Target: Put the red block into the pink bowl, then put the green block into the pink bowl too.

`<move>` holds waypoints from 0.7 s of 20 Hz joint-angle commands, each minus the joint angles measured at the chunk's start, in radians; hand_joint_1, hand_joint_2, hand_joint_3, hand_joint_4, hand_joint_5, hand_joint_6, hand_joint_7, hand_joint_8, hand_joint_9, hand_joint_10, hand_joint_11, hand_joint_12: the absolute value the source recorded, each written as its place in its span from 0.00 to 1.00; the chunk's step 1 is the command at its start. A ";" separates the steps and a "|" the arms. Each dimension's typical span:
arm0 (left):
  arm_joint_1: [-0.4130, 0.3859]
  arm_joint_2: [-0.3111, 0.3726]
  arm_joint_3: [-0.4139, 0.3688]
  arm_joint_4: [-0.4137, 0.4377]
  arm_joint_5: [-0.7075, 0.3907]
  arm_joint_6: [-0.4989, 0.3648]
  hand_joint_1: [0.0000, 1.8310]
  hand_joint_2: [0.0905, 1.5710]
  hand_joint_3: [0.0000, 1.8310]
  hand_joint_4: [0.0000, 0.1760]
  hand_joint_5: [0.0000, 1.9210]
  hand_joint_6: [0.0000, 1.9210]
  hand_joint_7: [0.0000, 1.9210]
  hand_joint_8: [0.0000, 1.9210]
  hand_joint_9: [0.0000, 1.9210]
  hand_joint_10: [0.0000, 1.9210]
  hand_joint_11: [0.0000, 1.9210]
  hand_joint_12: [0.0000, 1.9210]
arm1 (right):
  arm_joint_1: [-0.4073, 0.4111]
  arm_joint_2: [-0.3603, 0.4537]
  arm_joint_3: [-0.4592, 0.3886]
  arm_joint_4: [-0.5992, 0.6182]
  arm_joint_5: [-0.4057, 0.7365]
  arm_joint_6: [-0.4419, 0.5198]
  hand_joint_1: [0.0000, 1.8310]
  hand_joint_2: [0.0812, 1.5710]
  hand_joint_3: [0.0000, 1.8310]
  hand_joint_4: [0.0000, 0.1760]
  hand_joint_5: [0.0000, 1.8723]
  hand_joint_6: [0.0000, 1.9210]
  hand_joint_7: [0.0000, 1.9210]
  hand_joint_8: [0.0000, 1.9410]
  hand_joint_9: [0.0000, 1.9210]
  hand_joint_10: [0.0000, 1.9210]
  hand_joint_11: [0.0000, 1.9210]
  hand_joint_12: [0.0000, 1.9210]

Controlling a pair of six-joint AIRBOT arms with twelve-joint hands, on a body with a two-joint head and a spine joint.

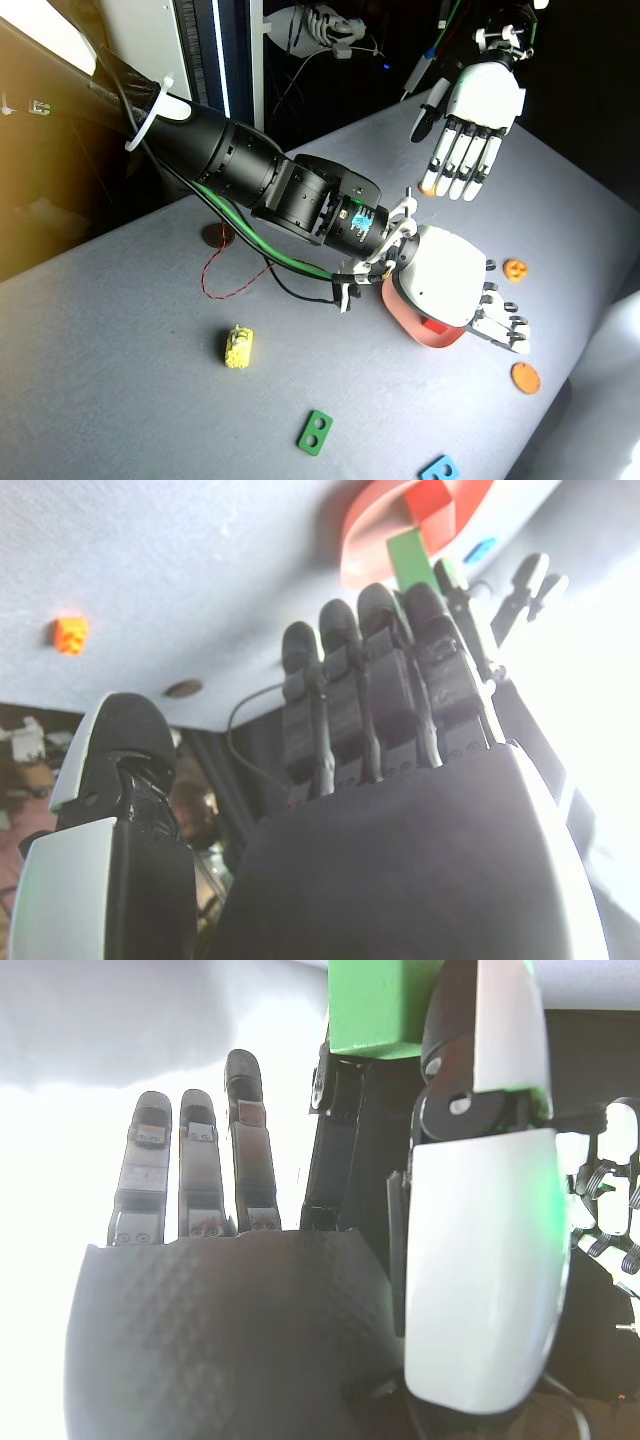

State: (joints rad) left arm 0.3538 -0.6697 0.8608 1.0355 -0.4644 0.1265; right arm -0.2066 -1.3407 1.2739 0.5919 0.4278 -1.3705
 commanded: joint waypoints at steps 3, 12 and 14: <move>-0.014 0.009 -0.004 -0.032 -0.061 0.000 0.20 0.78 0.00 0.00 0.22 0.00 0.21 0.00 0.16 0.00 0.00 0.23 | 0.015 0.010 0.003 -0.019 0.098 0.004 0.61 0.60 0.00 0.85 0.73 0.17 0.17 0.00 0.02 0.00 0.00 0.00; -0.019 0.009 -0.004 -0.034 -0.060 -0.001 0.18 0.79 0.00 0.00 0.19 0.00 0.18 0.00 0.14 0.00 0.00 0.17 | 0.015 0.011 0.004 -0.019 0.097 0.004 0.56 0.47 0.00 0.28 0.55 0.01 0.18 0.00 0.03 0.00 0.00 0.00; -0.019 0.009 -0.003 -0.034 -0.060 -0.001 0.18 0.79 0.00 0.00 0.21 0.00 0.19 0.00 0.14 0.00 0.00 0.18 | 0.015 0.011 0.004 -0.019 0.097 0.004 0.55 0.45 0.00 0.38 0.53 0.00 0.18 0.01 0.04 0.00 0.00 0.00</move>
State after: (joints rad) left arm 0.3508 -0.6697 0.8589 1.0336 -0.4637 0.1265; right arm -0.2062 -1.3403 1.2739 0.5915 0.4274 -1.3705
